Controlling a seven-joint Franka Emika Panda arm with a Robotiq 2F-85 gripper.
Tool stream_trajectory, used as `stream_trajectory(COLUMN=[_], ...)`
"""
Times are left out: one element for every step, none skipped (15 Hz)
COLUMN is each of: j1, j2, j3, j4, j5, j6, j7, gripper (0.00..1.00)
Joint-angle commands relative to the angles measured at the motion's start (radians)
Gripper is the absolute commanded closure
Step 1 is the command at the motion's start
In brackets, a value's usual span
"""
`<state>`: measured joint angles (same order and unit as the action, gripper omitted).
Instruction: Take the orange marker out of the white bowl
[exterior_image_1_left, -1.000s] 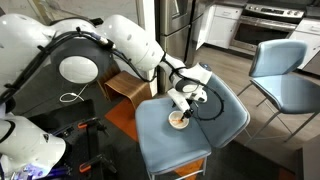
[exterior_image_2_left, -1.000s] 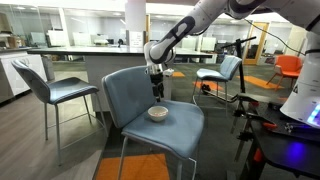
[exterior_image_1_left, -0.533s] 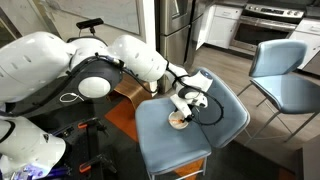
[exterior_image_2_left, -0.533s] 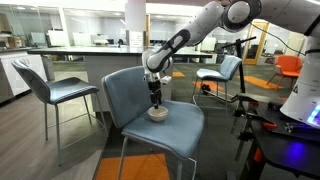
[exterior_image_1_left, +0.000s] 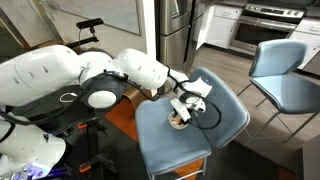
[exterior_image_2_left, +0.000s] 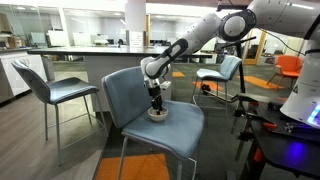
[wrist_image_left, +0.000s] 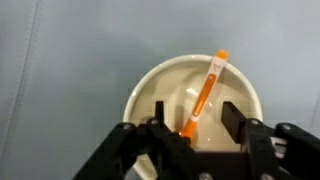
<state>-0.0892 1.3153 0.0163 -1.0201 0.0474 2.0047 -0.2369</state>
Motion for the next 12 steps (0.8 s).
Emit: stream_trajectory(j1=[-0.009, -0.010, -0.010, -0.010, -0.009, -0.005, -0.004, -0.003, -0.003, -0.004, -0.005, -0.007], j2=[0.072, 0.086, 0.097, 0.109, 0.116, 0.114, 0.118, 0.119, 0.114, 0.108, 0.097, 0.082], j3=[0.012, 0.012, 0.012, 0.010, 0.009, 0.000, 0.000, -0.001, -0.002, -0.002, -0.003, -0.003], j4=[0.119, 0.136, 0.151, 0.167, 0.179, 0.177, 0.186, 0.191, 0.191, 0.188, 0.179, 0.167], j5=[-0.011, -0.011, -0.010, -0.010, -0.011, -0.002, -0.003, -0.003, -0.002, -0.002, -0.001, 0.001], j6=[-0.080, -0.088, -0.095, -0.100, -0.101, -0.097, -0.098, -0.098, -0.099, -0.099, -0.095, -0.088], j7=[-0.010, -0.010, -0.008, -0.005, -0.003, -0.005, -0.004, -0.002, 0.001, 0.002, 0.006, 0.008], gripper=[0.39, 0.42, 0.63, 0.63, 0.71, 0.78, 0.88, 0.94, 0.99, 1.00, 1.00, 0.97])
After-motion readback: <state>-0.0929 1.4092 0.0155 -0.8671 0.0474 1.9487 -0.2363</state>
